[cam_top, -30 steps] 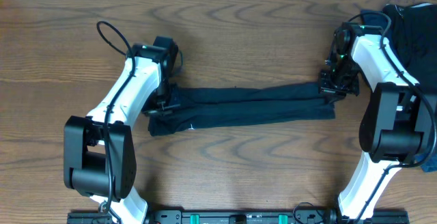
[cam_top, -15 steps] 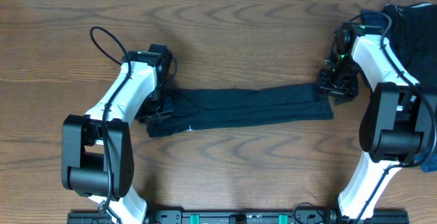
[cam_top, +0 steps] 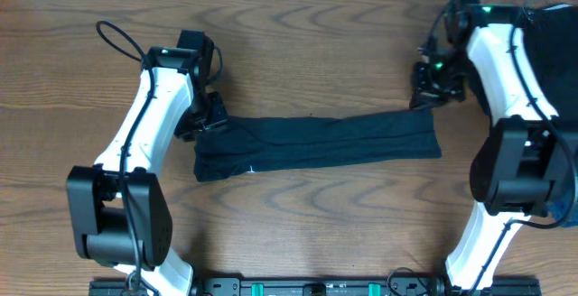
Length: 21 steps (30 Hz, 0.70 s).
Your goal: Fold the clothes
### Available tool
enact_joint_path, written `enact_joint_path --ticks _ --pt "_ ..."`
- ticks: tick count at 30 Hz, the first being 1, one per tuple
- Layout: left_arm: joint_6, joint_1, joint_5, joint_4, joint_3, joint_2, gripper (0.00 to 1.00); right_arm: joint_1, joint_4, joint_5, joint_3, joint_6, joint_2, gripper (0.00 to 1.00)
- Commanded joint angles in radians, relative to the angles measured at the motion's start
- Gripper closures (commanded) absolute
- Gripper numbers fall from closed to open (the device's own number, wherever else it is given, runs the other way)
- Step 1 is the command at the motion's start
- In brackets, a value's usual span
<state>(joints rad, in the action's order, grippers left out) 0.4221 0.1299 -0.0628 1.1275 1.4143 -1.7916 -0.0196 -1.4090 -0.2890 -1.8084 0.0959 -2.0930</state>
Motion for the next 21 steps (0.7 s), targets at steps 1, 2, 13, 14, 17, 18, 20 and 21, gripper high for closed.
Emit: enact_joint_path --ticks 1,2,13,14,17,18,20,21 --pt "-0.003 0.020 -0.038 -0.021 -0.030 0.005 0.94 -0.076 0.013 -0.059 0.037 -0.023 0.006 0.99" --pt "-0.003 0.025 -0.038 -0.047 -0.049 0.001 0.94 -0.099 0.034 -0.055 0.055 -0.024 0.006 0.99" --pt "-0.002 0.026 -0.024 -0.264 -0.214 -0.006 0.94 -0.288 0.358 0.031 0.288 -0.060 0.004 0.99" --pt "-0.002 0.026 -0.024 -0.279 -0.227 -0.006 0.94 -0.299 0.393 0.040 0.312 -0.060 0.004 0.99" --pt "-0.002 0.026 -0.023 -0.307 -0.259 -0.006 0.94 -0.323 0.463 0.044 0.357 -0.060 0.004 0.99" --pt "-0.002 0.026 -0.023 -0.312 -0.264 -0.006 0.94 -0.327 0.471 0.045 0.360 -0.060 0.004 0.99" --pt "-0.002 0.026 -0.023 -0.339 -0.286 -0.006 0.94 -0.336 0.490 0.045 0.370 -0.060 0.004 0.99" --pt "-0.002 0.026 -0.023 -0.354 -0.297 -0.006 0.94 -0.339 0.492 0.045 0.373 -0.060 0.004 0.99"
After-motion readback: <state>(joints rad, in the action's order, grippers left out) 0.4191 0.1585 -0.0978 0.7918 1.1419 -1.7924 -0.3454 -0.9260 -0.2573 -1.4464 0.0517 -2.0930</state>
